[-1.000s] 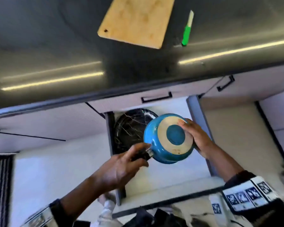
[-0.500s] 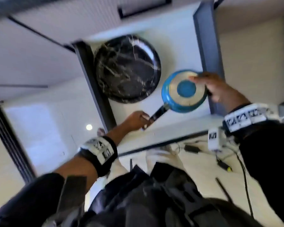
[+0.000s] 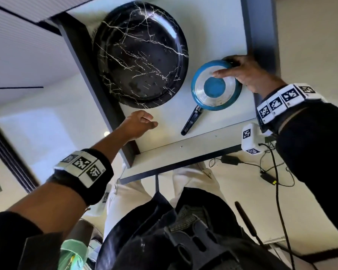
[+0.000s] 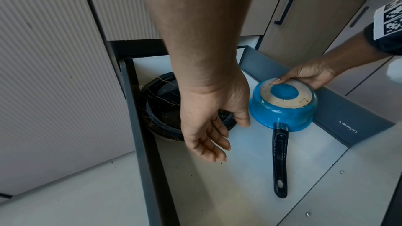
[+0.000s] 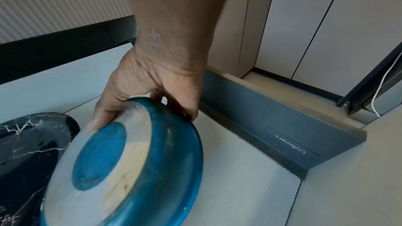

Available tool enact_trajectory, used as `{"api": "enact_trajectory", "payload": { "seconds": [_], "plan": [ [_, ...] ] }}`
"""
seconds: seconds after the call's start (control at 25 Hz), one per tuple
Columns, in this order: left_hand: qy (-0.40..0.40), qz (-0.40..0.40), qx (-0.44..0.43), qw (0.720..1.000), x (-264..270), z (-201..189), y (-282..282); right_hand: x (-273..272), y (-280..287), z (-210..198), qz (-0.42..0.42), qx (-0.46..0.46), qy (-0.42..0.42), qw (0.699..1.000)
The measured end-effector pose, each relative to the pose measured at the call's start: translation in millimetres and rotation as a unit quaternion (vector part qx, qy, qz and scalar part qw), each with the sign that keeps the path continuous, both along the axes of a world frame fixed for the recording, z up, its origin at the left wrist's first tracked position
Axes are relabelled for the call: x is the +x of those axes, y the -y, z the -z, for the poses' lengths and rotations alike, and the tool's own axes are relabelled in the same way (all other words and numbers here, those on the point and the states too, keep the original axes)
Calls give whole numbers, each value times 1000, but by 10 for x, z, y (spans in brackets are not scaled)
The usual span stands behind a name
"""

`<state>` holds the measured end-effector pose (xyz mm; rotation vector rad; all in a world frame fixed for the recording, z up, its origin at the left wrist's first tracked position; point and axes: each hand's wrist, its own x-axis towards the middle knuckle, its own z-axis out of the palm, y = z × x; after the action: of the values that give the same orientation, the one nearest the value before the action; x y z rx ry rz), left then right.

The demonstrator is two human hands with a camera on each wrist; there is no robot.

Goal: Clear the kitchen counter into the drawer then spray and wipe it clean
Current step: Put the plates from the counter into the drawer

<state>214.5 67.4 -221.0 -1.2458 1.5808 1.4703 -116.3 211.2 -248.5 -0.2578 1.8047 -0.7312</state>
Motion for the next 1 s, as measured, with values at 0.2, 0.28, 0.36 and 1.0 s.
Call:
{"api": "enact_trajectory", "payload": {
  "seconds": [0.2,0.28,0.36,1.0],
  "plan": [
    [3,4,-8,1000,80,-7,-90,57,28,54,-104,87,-79,988],
    [3,11,-10,1000,137,7,-172,85,-10,89,-101,84,-99,986],
    [7,26,-21,999,226,29,-252,113,-62,146,-107,91,-117,983],
    [-138,510,-213,822,846,-169,-805,1498,-625,-708,-266,-40,-309,912]
  ]
}}
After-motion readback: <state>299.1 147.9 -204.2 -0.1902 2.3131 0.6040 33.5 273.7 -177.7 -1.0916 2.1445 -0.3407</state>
